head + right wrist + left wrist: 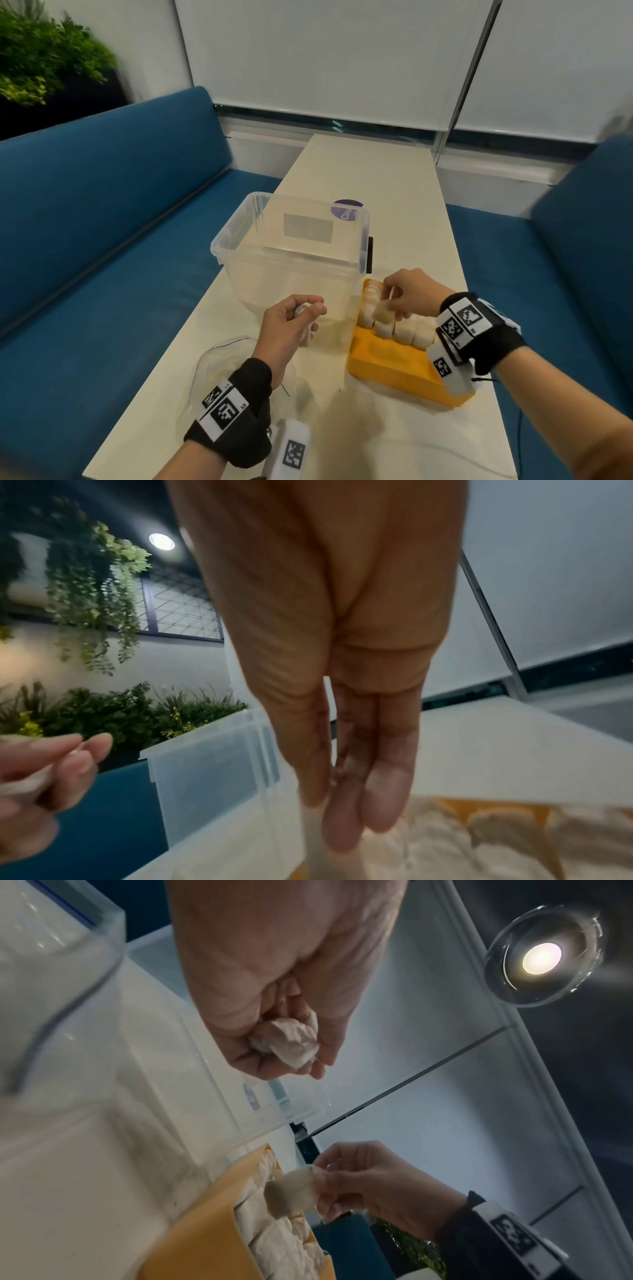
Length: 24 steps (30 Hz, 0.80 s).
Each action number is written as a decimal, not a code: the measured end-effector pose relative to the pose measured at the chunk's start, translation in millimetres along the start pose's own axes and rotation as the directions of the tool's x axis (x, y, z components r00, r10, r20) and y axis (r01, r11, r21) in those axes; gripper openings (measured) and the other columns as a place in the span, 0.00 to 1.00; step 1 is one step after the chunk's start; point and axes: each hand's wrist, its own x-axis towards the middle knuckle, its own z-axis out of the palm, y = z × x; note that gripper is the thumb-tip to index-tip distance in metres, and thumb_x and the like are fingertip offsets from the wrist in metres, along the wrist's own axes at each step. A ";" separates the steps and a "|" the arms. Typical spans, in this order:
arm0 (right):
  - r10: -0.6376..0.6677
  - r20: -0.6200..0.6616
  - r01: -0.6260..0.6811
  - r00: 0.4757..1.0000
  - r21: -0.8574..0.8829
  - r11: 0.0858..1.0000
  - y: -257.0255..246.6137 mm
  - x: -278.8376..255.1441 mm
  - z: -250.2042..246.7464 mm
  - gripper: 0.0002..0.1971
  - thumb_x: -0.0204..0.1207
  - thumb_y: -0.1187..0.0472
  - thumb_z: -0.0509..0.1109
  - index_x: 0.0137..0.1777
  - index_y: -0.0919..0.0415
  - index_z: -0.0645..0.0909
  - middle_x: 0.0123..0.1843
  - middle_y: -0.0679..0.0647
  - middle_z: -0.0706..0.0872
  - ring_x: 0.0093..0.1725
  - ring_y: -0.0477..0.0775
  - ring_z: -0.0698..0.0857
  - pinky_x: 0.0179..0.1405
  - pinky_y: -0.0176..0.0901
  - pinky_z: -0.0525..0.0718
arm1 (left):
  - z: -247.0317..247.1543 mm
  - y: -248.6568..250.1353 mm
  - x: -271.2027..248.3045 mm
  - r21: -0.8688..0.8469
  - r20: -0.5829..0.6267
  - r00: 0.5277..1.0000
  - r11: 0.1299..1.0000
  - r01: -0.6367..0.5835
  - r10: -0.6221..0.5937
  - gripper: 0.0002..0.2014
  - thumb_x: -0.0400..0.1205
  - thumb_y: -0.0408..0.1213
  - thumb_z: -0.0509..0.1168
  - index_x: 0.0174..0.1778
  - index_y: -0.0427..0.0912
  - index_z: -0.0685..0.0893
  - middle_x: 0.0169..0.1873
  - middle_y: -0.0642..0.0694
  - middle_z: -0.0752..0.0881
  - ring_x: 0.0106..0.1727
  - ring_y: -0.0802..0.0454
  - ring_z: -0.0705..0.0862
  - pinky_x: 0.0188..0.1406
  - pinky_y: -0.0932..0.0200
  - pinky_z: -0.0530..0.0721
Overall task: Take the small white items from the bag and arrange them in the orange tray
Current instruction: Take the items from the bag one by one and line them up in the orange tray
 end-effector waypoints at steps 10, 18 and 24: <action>0.136 0.056 -0.134 0.989 -0.032 0.990 -5.6 54.0 35.1 0.07 0.77 0.69 0.67 0.49 0.70 0.85 0.44 0.63 0.91 0.35 0.54 0.88 0.41 0.39 0.87 | -21.6 -9.5 -7.8 -0.067 -0.006 0.998 0.995 0.069 -0.070 0.08 0.83 0.36 0.66 0.55 0.41 0.87 0.45 0.48 0.89 0.40 0.52 0.81 0.39 0.60 0.80; 0.168 -0.072 -0.174 0.983 -0.081 0.981 -1.1 55.4 32.2 0.08 0.74 0.72 0.68 0.53 0.68 0.83 0.52 0.66 0.88 0.46 0.63 0.89 0.43 0.45 0.87 | -30.4 -12.2 -11.7 -0.037 0.088 0.985 0.988 0.152 -0.148 0.24 0.80 0.15 0.52 0.65 0.42 0.80 0.59 0.42 0.83 0.58 0.48 0.84 0.51 0.58 0.83; 0.087 -0.213 -0.053 0.973 0.161 0.986 -24.0 -2.7 10.1 0.06 0.79 0.63 0.67 0.51 0.64 0.84 0.44 0.59 0.87 0.33 0.51 0.89 0.32 0.33 0.84 | -24.5 -3.5 -9.8 0.000 0.104 0.990 0.996 0.091 -0.091 0.23 0.81 0.22 0.64 0.69 0.49 0.75 0.63 0.38 0.81 0.62 0.46 0.83 0.49 0.61 0.84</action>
